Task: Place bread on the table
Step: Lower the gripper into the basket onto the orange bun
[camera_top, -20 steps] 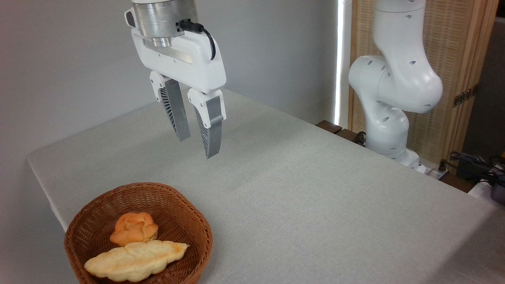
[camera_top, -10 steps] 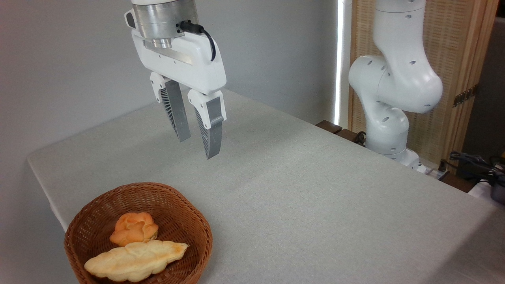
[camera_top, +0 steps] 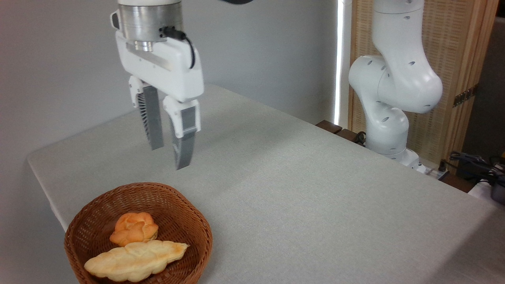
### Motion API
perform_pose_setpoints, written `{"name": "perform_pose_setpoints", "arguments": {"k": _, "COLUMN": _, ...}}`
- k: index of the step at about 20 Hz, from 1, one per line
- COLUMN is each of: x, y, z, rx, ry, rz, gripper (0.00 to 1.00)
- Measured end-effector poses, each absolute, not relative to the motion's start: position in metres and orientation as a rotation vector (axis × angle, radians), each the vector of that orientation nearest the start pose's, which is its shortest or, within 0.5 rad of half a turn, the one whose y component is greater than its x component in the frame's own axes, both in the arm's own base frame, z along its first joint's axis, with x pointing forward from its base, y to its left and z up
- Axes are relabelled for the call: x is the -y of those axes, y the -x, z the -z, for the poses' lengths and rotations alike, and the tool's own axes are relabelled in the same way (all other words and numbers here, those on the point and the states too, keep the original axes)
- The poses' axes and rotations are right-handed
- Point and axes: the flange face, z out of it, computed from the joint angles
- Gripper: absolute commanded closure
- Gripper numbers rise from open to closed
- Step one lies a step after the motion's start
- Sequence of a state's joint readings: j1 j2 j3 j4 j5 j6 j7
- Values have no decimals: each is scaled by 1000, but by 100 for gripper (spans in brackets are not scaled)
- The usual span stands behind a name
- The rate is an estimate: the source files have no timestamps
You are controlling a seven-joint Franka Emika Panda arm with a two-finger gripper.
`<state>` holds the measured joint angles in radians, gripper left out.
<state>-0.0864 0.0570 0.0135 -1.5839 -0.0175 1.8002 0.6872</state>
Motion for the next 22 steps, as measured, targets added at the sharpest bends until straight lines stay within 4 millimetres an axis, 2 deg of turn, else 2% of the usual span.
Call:
{"name": "perform_pose_setpoints", "arguments": {"k": 5, "x": 84, "y": -614, "z": -586, "rx": -1224, "ry": 2827, "rz": 353, "gripper": 0}}
{"name": "perform_pose_setpoints", "arguments": {"k": 10, "x": 98, "y": -628, "z": -567, "rx": -1249, "ry": 2802, "rz": 416, "gripper": 0}}
{"name": "perform_pose_setpoints", "arguments": {"k": 13, "x": 122, "y": -629, "z": -533, "rx": -1301, "ry": 2781, "rz": 450, "gripper": 0}}
{"name": "perform_pose_setpoints", "arguments": {"k": 15, "x": 131, "y": -628, "z": -509, "rx": -1322, "ry": 2777, "rz": 452, "gripper": 0}}
{"name": "perform_pose_setpoints", "arguments": {"k": 19, "x": 140, "y": -635, "z": -468, "rx": -1421, "ry": 2697, "rz": 466, "gripper": 0}}
{"name": "perform_pose_setpoints", "arguments": {"k": 22, "x": 140, "y": -641, "z": -447, "rx": -1469, "ry": 2613, "rz": 452, "gripper": 0}}
